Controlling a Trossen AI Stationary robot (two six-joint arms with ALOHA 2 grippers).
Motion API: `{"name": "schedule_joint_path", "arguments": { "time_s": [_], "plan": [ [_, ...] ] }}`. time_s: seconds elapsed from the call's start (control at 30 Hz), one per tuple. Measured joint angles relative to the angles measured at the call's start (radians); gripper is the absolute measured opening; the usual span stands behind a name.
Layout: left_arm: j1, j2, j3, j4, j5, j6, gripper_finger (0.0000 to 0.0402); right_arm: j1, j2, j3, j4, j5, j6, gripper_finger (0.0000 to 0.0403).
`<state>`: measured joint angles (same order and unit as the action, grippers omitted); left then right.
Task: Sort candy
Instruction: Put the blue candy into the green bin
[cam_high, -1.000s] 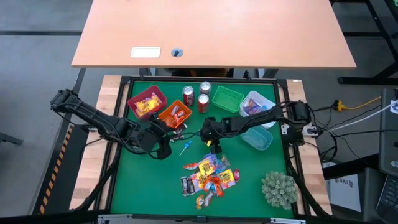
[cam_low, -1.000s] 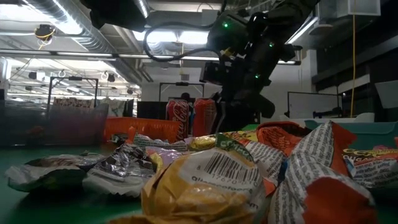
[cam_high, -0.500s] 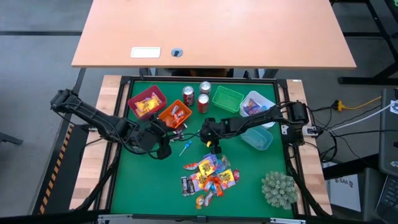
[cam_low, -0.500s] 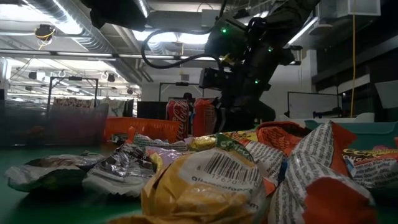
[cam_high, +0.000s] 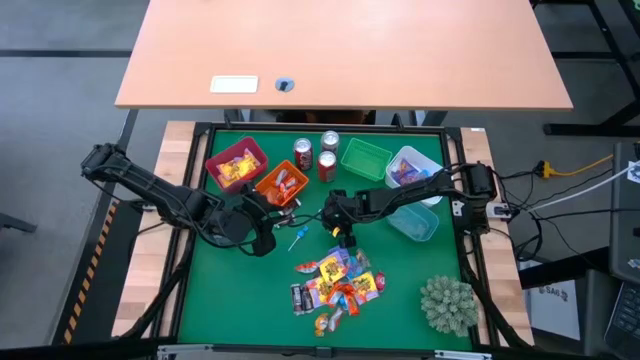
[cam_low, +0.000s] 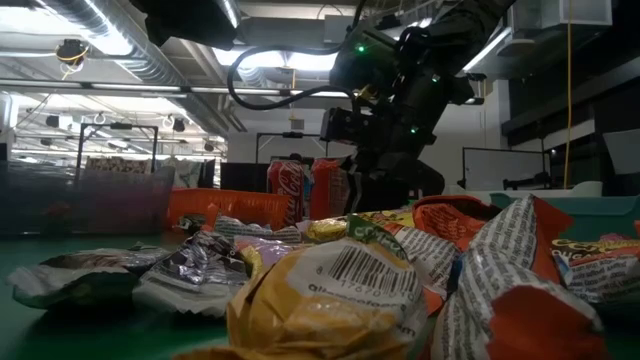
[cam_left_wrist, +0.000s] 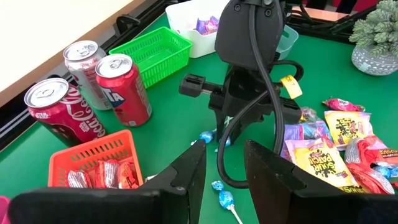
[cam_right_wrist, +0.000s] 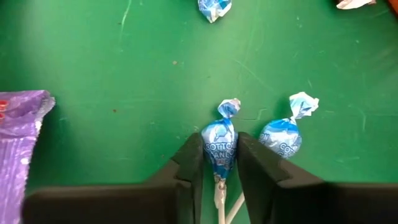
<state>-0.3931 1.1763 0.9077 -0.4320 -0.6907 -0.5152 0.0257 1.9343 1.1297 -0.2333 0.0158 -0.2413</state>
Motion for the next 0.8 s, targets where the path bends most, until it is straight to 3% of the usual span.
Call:
{"name": "schedule_joint_path", "arguments": {
  "time_s": [0.13, 0.27, 0.5, 0.8],
  "plan": [
    [0.000, 0.000, 0.000, 0.000, 0.000, 0.000, 0.0103, 0.000, -0.010, 0.000, -0.010, 0.000, 0.000, 0.0060],
    [0.000, 0.000, 0.000, -0.001, 0.000, 0.000, 0.0103, 0.000, -0.044, 0.002, -0.057, 0.000, 0.000, 0.0082],
    [0.000, 0.000, 0.000, 0.000, 0.000, -0.001, 0.0103, 0.000, -0.130, 0.119, -0.336, 0.014, -0.002, 0.0088],
    [0.000, 0.000, 0.000, 0.007, 0.000, -0.002, 0.0103, -0.027, -0.225, 0.263, -0.584, 0.282, -0.181, 0.0084]
  ]
}}
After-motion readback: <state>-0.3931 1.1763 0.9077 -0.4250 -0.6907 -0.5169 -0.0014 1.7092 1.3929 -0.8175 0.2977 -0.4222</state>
